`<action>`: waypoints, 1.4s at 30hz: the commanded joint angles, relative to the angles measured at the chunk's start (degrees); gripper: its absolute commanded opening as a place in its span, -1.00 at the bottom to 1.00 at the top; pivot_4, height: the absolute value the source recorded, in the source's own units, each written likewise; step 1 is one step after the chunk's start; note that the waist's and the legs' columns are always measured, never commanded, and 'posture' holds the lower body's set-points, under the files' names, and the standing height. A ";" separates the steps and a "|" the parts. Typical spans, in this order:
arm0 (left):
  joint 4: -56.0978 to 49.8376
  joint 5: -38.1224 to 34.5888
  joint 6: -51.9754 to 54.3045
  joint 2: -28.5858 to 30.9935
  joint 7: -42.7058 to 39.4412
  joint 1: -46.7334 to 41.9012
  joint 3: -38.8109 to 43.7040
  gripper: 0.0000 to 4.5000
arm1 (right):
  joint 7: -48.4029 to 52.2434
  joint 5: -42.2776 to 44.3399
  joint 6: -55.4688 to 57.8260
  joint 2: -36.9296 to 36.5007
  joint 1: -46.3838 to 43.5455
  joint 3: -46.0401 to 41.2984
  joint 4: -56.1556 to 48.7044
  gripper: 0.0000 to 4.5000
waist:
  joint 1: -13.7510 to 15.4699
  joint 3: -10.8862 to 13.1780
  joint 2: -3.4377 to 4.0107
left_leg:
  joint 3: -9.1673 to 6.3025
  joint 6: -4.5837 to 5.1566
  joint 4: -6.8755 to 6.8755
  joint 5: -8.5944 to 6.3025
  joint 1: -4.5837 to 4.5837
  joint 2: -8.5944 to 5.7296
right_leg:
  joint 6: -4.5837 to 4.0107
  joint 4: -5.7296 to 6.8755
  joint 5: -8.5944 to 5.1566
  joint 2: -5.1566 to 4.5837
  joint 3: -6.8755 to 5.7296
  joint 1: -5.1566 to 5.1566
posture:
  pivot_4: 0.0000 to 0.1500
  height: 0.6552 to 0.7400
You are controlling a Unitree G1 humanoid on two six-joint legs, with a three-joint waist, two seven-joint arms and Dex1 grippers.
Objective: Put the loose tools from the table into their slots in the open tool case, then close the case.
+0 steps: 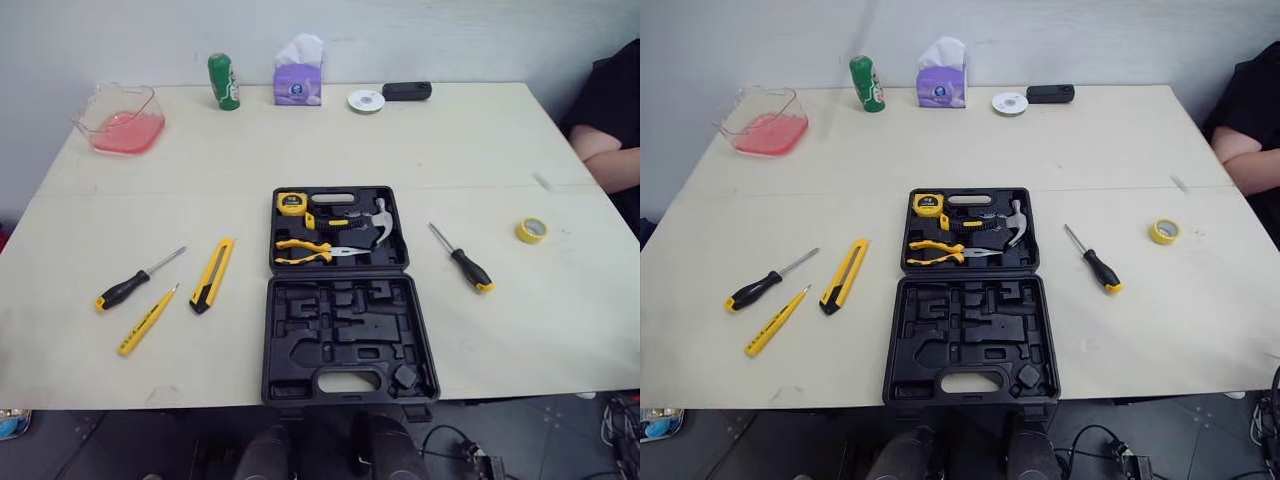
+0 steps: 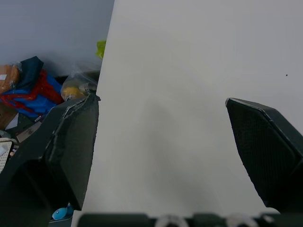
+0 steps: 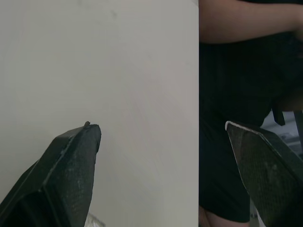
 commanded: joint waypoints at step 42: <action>-21.49 0.51 14.58 9.41 -19.61 -7.73 -21.60 1.00 | 24.32 24.63 21.66 22.48 -14.70 25.18 -63.81 0.95 | 0.29 0.03 0.05 | -0.01 0.16 0.03 0.08 -0.09 0.00 | 0.01 0.19 0.00 0.13 -0.02 -0.03 | 1.00 1.00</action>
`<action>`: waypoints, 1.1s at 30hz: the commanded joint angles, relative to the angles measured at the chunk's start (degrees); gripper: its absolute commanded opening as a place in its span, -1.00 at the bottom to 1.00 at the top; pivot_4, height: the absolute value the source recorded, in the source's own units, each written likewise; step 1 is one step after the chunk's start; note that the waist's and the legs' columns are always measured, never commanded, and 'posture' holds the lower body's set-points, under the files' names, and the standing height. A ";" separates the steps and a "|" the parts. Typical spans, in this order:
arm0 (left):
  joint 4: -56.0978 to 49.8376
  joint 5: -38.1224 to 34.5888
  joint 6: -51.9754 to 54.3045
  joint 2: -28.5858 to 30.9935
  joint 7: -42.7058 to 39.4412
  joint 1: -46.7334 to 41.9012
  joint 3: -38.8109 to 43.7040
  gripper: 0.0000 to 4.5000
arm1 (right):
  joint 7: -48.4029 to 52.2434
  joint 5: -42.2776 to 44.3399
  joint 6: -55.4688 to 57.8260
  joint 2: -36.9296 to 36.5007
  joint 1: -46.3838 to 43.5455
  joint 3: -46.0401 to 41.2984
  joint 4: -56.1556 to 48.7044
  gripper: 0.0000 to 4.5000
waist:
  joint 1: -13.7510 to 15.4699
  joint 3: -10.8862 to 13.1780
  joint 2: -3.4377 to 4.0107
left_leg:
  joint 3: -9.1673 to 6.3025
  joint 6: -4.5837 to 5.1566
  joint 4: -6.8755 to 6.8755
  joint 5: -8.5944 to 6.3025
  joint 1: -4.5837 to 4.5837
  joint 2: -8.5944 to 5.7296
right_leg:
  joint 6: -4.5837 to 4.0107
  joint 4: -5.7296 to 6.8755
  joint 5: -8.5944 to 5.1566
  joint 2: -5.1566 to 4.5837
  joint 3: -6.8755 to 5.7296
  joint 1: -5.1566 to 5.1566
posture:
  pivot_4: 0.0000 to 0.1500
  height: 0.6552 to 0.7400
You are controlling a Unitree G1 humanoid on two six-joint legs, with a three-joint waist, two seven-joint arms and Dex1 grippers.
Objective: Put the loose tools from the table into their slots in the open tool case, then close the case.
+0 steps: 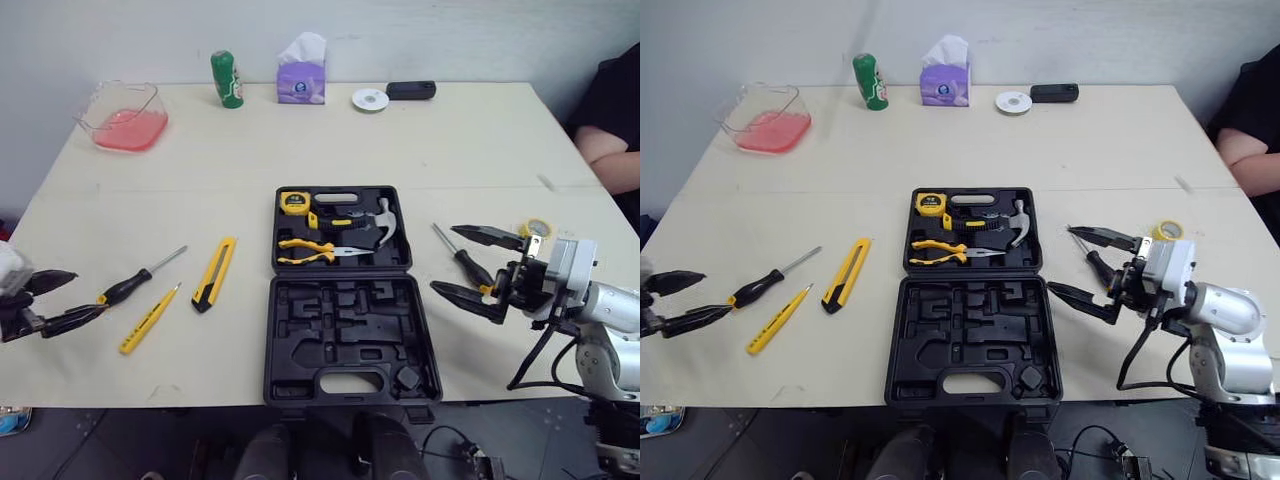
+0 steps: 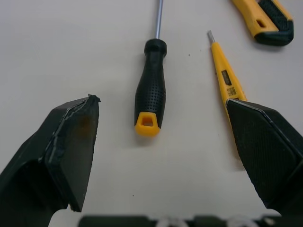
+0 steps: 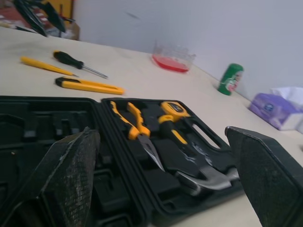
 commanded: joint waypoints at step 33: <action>26.11 12.76 -16.40 -2.22 2.62 -19.15 -17.73 -0.56 | 1.16 1.98 7.89 -0.59 -1.26 4.94 -11.83 1.00 | -0.04 -0.09 -0.17 | 0.16 0.06 0.09 0.06 0.00 0.03 | 0.01 0.19 0.00 0.30 -0.02 -0.13 | 1.00 1.00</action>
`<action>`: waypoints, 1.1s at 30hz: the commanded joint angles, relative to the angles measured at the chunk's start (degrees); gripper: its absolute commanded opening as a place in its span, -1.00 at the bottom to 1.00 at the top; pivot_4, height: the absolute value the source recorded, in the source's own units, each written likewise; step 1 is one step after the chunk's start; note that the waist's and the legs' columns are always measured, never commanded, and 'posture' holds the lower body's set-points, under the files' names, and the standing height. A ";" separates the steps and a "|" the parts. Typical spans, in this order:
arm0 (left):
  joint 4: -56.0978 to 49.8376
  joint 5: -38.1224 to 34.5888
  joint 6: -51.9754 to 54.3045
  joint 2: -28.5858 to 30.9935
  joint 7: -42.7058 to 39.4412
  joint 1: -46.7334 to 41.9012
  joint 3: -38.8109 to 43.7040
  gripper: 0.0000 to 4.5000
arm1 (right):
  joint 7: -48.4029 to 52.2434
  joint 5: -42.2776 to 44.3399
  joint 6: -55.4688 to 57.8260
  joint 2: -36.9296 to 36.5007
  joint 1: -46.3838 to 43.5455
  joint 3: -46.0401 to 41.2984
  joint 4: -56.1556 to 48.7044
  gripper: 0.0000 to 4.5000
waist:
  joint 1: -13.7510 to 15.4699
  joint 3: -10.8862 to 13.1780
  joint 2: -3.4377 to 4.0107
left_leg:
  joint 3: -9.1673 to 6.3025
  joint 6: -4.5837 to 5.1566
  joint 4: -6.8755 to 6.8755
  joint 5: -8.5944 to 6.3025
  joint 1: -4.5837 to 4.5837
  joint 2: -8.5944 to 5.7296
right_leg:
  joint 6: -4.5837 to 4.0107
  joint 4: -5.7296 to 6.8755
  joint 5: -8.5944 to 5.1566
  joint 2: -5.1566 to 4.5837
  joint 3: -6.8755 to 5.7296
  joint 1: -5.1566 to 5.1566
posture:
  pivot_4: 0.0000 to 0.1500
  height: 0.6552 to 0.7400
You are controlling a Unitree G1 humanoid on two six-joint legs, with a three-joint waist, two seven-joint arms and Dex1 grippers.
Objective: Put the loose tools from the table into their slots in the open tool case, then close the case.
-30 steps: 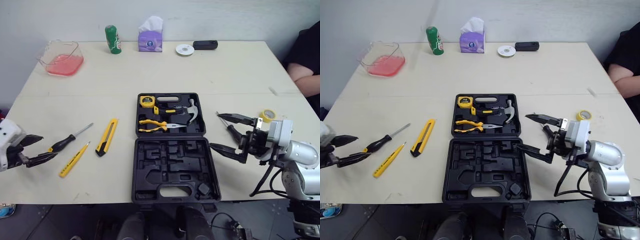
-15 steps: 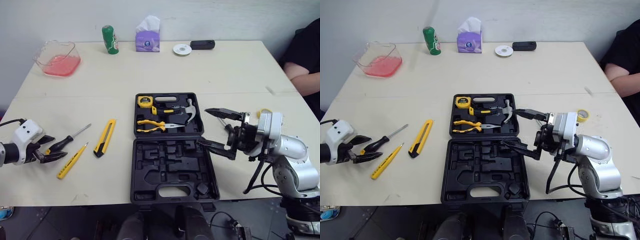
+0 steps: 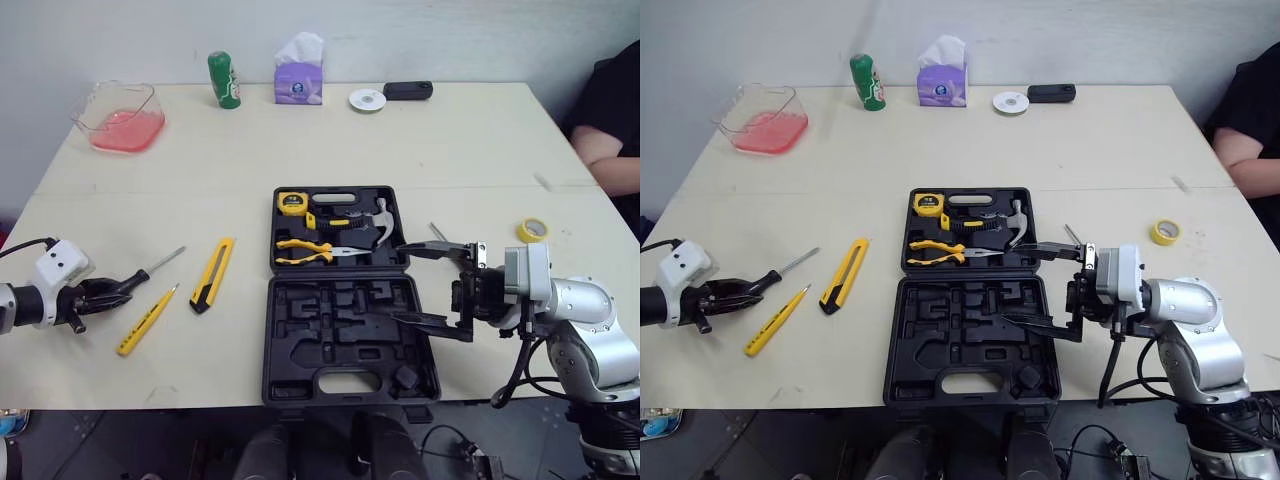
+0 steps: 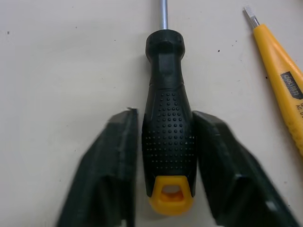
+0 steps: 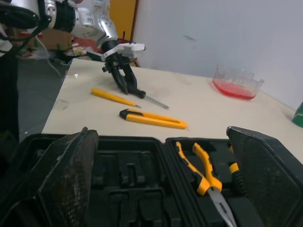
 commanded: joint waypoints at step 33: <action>-53.35 -9.37 38.00 -14.73 2.62 -25.12 -27.34 -0.56 | 0.17 -3.40 -2.47 -9.94 10.23 -16.35 7.37 1.00 | 2.80 0.09 -0.20 | -0.06 0.04 0.13 0.11 -0.11 -0.08 | 0.07 -0.13 0.04 0.25 0.05 0.12 | 1.00 1.00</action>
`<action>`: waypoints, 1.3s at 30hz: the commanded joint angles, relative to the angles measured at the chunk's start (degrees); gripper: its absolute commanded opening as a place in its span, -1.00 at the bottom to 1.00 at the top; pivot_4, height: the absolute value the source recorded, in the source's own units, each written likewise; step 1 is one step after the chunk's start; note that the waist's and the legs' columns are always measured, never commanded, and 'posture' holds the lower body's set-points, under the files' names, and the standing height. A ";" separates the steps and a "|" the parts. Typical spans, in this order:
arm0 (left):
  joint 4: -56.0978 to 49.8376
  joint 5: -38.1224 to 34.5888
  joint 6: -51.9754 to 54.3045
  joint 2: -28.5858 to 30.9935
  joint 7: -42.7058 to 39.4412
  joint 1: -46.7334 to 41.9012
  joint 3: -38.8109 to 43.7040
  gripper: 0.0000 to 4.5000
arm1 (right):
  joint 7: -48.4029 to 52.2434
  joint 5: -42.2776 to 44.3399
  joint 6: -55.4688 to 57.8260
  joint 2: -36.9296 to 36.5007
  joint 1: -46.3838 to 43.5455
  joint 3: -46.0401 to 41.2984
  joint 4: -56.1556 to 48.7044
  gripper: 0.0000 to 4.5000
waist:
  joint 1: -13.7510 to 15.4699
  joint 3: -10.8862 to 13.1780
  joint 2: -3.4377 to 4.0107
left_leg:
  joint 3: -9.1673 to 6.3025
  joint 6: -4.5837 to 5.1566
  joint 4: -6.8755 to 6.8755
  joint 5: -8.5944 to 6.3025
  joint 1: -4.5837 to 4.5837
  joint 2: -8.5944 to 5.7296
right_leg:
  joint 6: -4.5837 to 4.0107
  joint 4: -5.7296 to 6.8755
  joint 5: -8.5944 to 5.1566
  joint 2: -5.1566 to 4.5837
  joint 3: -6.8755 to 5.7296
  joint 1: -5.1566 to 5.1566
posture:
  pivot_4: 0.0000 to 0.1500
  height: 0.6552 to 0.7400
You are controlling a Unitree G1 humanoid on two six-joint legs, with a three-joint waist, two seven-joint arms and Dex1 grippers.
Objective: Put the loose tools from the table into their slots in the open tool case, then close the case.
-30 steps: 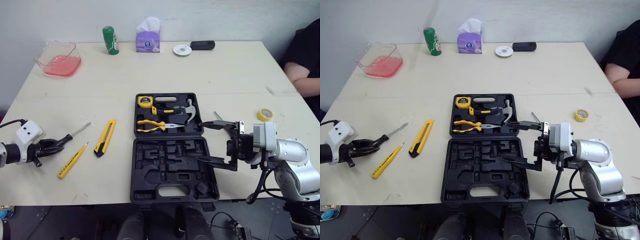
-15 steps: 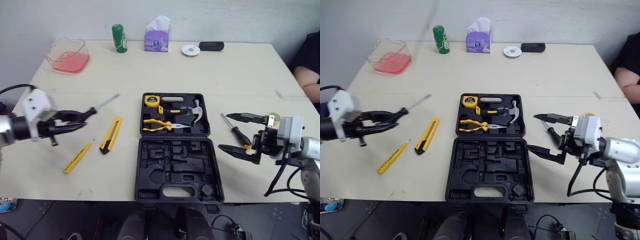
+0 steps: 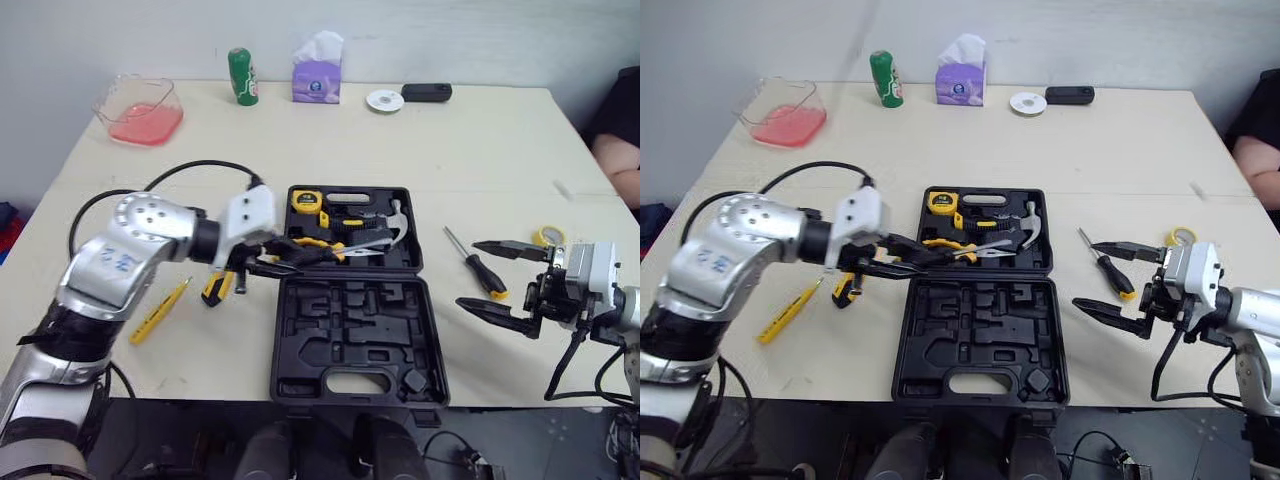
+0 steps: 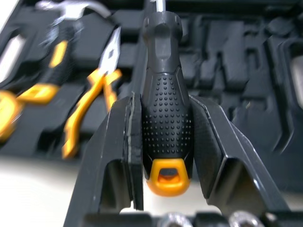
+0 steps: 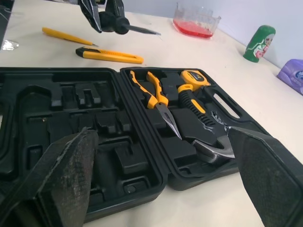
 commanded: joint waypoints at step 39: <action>1.22 20.76 4.36 -7.04 0.63 -8.64 -19.52 -0.56 | -8.08 -0.60 -2.68 2.09 8.52 -3.62 -8.71 1.00 | 0.16 0.00 0.00 | -0.28 0.05 0.39 -0.02 -0.20 0.00 | 0.04 0.05 0.02 0.02 -0.05 0.07 | 1.00 1.00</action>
